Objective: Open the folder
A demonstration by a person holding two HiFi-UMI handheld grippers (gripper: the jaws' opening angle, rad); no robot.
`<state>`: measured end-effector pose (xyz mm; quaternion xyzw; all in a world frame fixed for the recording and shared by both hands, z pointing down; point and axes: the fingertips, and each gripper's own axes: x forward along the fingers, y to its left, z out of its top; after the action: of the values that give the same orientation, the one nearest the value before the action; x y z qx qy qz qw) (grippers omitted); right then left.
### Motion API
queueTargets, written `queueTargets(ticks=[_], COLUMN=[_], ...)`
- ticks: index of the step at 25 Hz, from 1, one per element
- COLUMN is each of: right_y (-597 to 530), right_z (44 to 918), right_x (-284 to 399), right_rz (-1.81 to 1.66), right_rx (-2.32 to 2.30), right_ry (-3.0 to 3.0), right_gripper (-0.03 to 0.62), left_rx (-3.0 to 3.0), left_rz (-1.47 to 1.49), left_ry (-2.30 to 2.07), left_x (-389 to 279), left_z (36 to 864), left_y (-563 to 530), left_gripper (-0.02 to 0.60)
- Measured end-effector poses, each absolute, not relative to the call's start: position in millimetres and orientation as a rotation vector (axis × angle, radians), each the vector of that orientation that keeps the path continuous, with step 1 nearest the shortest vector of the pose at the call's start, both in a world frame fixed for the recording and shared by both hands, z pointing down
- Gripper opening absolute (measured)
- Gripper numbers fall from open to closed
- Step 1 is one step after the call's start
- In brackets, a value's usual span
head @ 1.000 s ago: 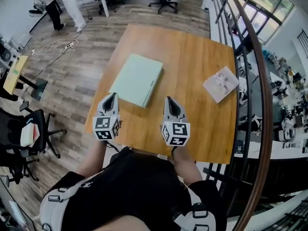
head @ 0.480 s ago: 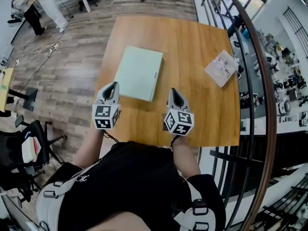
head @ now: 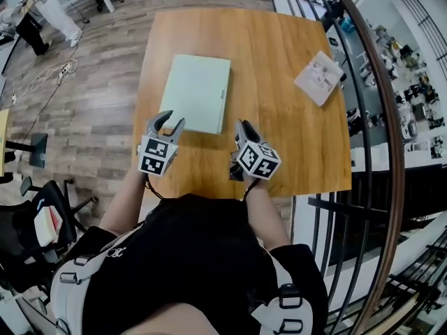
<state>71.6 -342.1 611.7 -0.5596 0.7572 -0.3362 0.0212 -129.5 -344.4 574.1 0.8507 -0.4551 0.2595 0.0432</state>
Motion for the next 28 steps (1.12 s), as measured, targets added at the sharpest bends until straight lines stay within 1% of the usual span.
queueTargets(ticks=[6,12,18,28], right_y=[-336.5,-335.4,-337.1,-338.8], right_z=[645.2,680.4,702.4,735.8], right_x=[54.0,46.5,37.8,23.9], right_rz=[-1.244,-1.462,-1.553,-1.698], right_rx=[-1.641,-1.555,-1.539,-1.470], right_ry=[2.245,2.057,1.966,1.820], right_gripper=[0.103,0.149,0.167,0.172], left_rx=[2.776,2.868,2.941,2.953], left_rz=[1.034,1.325,1.607,1.798], left_ry=[-1.191,-1.026,-0.888,-0.695], left_x=[-106.6,-93.2,-88.4,-75.2], left_z=[606.1,643.1,671.9,710.3], left_y=[-334.0,-321.0,-322.2,-329.0], left_gripper=[0.193,0.202,0.222,0.221])
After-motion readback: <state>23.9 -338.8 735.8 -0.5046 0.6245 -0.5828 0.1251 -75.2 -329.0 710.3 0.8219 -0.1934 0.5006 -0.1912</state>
